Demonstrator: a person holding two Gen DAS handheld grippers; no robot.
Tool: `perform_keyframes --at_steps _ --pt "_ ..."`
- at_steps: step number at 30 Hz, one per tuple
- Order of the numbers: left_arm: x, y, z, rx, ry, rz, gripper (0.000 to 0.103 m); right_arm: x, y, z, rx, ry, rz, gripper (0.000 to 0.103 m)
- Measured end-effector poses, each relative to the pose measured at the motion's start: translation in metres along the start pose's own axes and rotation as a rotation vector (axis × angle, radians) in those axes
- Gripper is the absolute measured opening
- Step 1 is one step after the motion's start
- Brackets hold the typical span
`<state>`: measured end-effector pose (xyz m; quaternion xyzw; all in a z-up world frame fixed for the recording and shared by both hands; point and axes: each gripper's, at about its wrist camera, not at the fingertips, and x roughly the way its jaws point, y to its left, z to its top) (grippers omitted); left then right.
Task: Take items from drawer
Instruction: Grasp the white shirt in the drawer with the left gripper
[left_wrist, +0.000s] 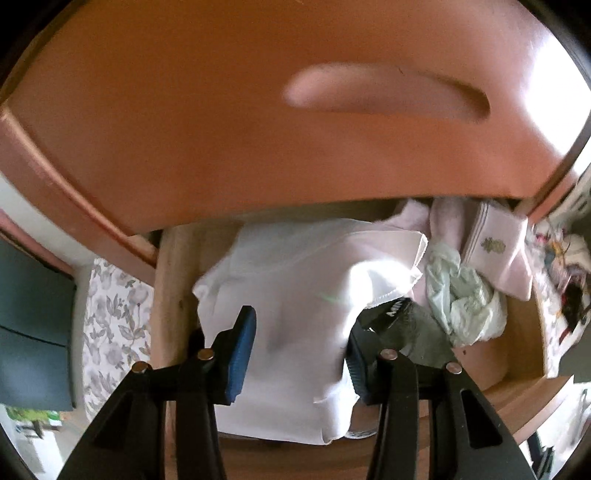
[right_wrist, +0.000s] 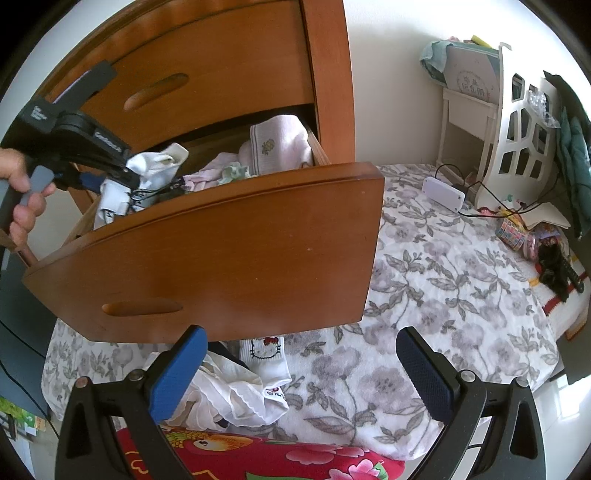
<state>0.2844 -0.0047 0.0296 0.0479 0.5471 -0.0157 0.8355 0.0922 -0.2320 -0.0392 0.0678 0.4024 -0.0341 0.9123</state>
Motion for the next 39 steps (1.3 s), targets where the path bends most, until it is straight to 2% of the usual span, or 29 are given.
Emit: perform_keyframes --at_steps 6,10,20,28,35,38,39 --pt "-0.011 0.018 -0.003 -0.079 -0.054 -0.007 0.047 0.000 0.000 -0.001 -0.001 -0.001 -0.002 0.103" --pt "-0.006 0.019 -0.005 -0.071 -0.043 0.005 0.047 0.000 0.000 -0.001 -0.002 0.000 -0.003 0.103" --pt "0.025 -0.005 -0.012 -0.011 0.065 0.002 0.047 -0.001 0.000 -0.001 0.000 0.000 -0.002 0.103" --pt "0.041 -0.034 -0.016 0.095 0.116 0.073 0.048 -0.001 0.000 0.000 0.002 0.001 -0.001 0.103" --pt "0.040 -0.052 -0.020 0.152 0.130 0.107 0.048 -0.001 -0.001 -0.001 0.002 0.001 -0.001 0.103" --pt "0.036 -0.062 -0.026 0.179 0.120 0.122 0.047 -0.001 -0.001 -0.001 0.003 0.002 -0.001 0.103" --pt "0.035 -0.063 -0.026 0.180 0.112 0.124 0.044 -0.001 -0.001 -0.001 0.002 0.001 -0.001 0.103"
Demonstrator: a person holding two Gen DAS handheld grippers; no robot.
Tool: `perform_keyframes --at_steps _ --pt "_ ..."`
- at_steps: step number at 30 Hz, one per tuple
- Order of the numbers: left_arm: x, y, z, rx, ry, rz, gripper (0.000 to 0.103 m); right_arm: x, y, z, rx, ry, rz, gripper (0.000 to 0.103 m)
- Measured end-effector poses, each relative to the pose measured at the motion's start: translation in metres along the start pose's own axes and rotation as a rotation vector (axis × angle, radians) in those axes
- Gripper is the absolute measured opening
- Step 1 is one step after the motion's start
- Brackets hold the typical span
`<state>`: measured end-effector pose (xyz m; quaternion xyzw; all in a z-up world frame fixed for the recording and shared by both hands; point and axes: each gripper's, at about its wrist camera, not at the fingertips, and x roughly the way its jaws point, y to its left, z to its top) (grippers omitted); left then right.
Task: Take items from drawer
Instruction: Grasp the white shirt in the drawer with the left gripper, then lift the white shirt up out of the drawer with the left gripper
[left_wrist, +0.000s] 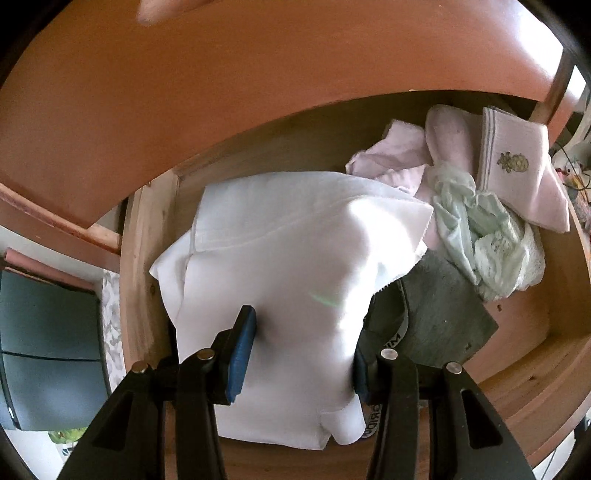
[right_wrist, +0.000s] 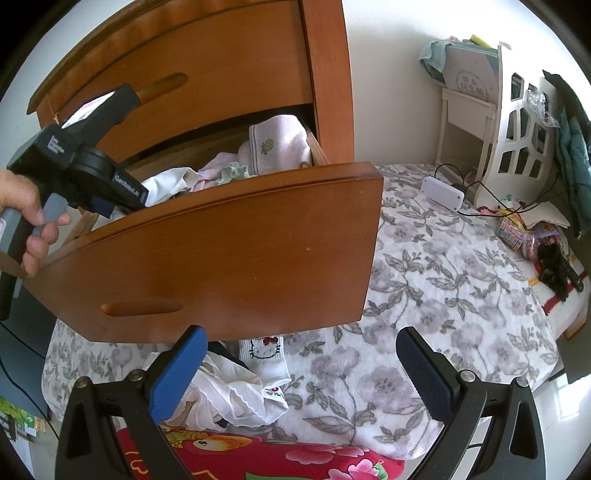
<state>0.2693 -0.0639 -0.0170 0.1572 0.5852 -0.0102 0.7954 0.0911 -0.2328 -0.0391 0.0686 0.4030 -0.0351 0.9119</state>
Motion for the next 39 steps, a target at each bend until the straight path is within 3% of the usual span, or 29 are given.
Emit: perform_keyframes --at_steps 9,18,31,39 --pt "-0.019 0.029 -0.009 -0.088 -0.095 -0.039 0.026 0.000 0.000 0.000 0.001 0.002 0.001 0.103" --pt "-0.033 0.064 -0.041 -0.250 -0.206 -0.168 0.024 0.000 0.000 0.000 0.000 0.001 -0.001 0.103" --pt "-0.064 0.098 -0.124 -0.560 -0.482 -0.373 0.023 0.000 0.002 0.000 -0.008 -0.002 -0.024 0.103" --pt "-0.076 0.103 -0.142 -0.583 -0.589 -0.450 0.022 -0.001 0.004 0.000 -0.017 -0.005 -0.045 0.103"
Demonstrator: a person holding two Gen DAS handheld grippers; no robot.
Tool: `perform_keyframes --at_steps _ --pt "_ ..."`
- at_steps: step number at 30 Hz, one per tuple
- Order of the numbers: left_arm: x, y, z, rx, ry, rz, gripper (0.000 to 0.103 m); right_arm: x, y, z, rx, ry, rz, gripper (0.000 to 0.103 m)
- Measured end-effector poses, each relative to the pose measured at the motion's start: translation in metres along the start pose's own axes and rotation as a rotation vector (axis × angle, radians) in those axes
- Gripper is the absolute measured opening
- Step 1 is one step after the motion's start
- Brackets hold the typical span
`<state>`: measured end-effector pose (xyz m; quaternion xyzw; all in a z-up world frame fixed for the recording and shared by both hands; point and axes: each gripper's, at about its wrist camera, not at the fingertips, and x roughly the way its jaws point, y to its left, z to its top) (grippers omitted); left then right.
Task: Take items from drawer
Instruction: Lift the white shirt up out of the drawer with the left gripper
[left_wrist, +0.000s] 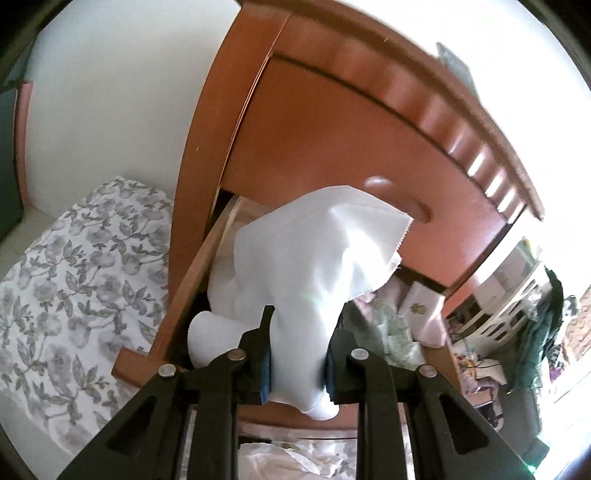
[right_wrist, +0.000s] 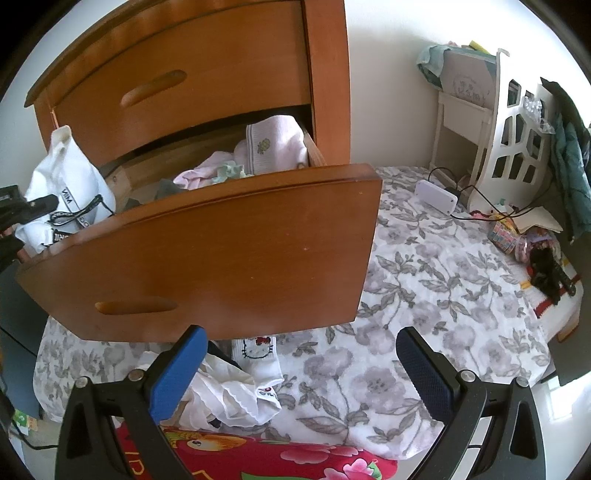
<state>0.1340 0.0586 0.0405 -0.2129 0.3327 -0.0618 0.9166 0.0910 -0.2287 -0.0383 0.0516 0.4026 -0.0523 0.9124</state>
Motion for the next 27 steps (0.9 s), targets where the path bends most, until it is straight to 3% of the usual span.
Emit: perform_keyframes --at_steps 6,10,19,27 --pt "-0.019 -0.002 -0.003 -0.008 -0.057 -0.057 0.022 -0.001 0.003 0.000 -0.016 -0.006 -0.022 0.103" --pt "-0.024 -0.003 0.006 -0.039 -0.034 -0.085 0.022 -0.002 0.007 0.000 -0.032 -0.011 -0.038 0.103" --pt "-0.061 -0.016 0.014 -0.037 -0.114 -0.160 0.021 -0.003 0.011 0.000 -0.055 -0.018 -0.061 0.103" --pt "-0.094 -0.016 0.013 -0.040 -0.170 -0.182 0.021 -0.006 0.013 0.000 -0.059 -0.034 -0.067 0.103"
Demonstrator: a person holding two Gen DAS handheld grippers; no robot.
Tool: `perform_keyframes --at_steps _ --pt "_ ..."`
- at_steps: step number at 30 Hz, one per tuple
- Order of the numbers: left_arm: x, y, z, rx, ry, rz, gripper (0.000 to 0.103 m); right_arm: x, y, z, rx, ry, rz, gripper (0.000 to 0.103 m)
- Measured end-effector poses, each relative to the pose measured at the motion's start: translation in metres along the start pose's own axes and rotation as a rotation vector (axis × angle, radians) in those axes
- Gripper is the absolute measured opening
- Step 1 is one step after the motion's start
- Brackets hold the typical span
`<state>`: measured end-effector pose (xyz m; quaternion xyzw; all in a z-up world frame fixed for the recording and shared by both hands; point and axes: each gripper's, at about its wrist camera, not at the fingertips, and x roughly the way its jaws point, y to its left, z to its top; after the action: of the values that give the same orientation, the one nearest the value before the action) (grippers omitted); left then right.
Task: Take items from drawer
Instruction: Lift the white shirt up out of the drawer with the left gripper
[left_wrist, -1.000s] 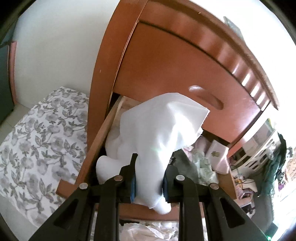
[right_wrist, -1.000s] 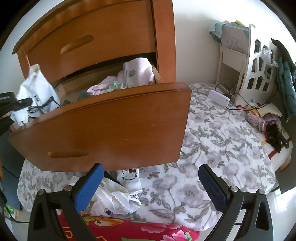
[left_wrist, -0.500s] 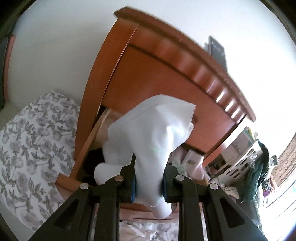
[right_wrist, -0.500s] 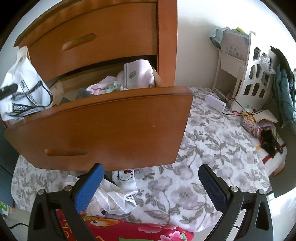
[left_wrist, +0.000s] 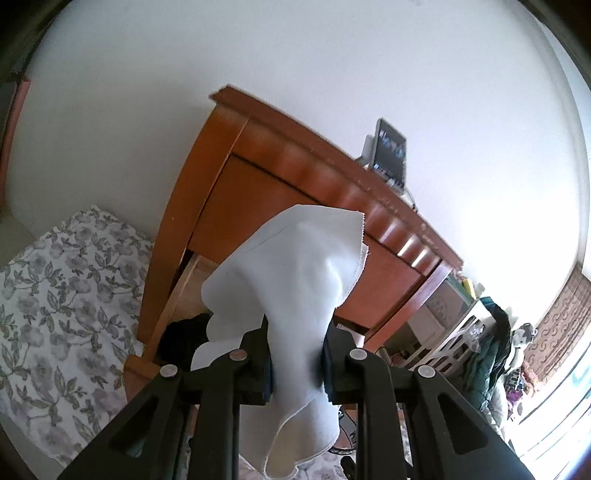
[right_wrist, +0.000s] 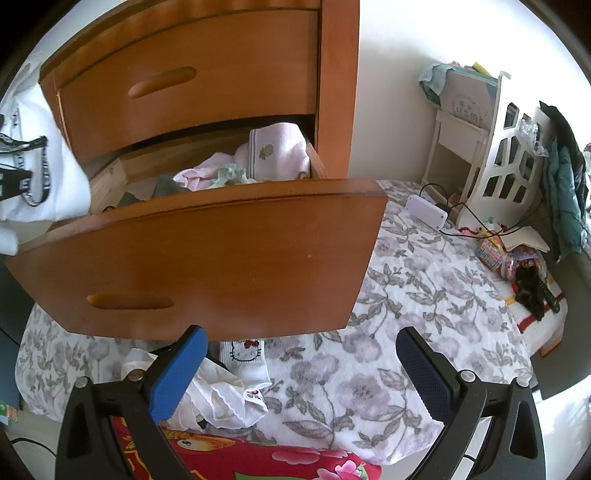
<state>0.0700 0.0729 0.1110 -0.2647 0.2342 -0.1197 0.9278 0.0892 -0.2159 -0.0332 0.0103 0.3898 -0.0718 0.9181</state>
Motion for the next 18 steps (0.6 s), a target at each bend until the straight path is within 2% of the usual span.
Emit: perform_keyframes --at_steps 8,18 --pt "-0.038 -0.010 -0.002 0.009 -0.030 -0.024 0.021 -0.003 0.003 0.000 -0.020 -0.014 -0.011 0.103" --pt "-0.054 -0.017 -0.009 0.009 0.018 -0.031 0.021 -0.010 0.004 0.000 -0.032 -0.046 -0.006 0.103"
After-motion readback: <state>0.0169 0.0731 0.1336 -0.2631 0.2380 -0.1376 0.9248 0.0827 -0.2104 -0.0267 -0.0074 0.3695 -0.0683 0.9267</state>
